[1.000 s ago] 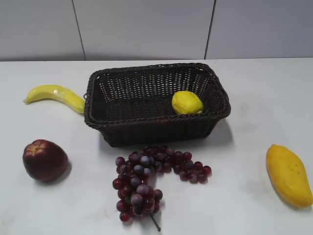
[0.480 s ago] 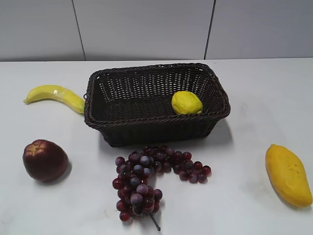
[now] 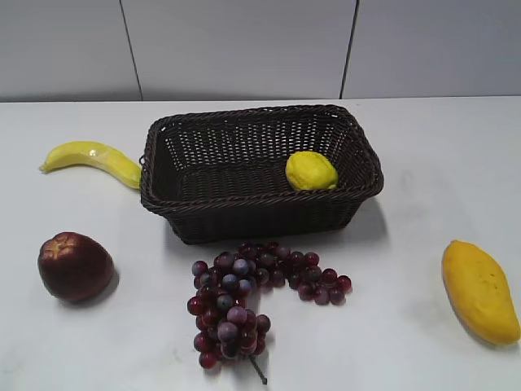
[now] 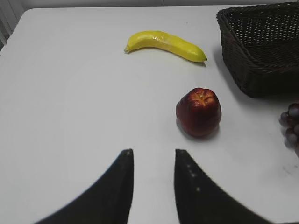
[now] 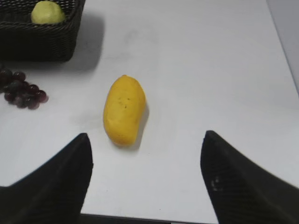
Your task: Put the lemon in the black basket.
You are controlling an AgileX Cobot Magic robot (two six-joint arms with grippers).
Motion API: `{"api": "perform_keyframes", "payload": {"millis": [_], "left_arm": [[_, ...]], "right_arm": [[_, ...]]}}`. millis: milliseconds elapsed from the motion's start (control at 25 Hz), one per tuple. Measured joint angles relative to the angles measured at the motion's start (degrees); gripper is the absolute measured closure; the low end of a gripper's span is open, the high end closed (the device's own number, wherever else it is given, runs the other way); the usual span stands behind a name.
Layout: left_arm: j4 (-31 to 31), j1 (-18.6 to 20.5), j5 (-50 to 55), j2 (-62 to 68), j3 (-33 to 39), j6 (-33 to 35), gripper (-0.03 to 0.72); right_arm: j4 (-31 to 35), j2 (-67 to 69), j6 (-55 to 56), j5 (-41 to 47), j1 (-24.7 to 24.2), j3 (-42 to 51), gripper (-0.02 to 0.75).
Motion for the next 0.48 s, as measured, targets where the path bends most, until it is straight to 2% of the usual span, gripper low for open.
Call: {"api": "perform_keyframes", "payload": {"millis": [480], "left_arm": [[0.0,0.0,0.0,0.0,0.0,0.0,0.452]], "right_arm": [[0.0,-1.4,0.0,0.0,-1.5,0.0,0.162]]}}
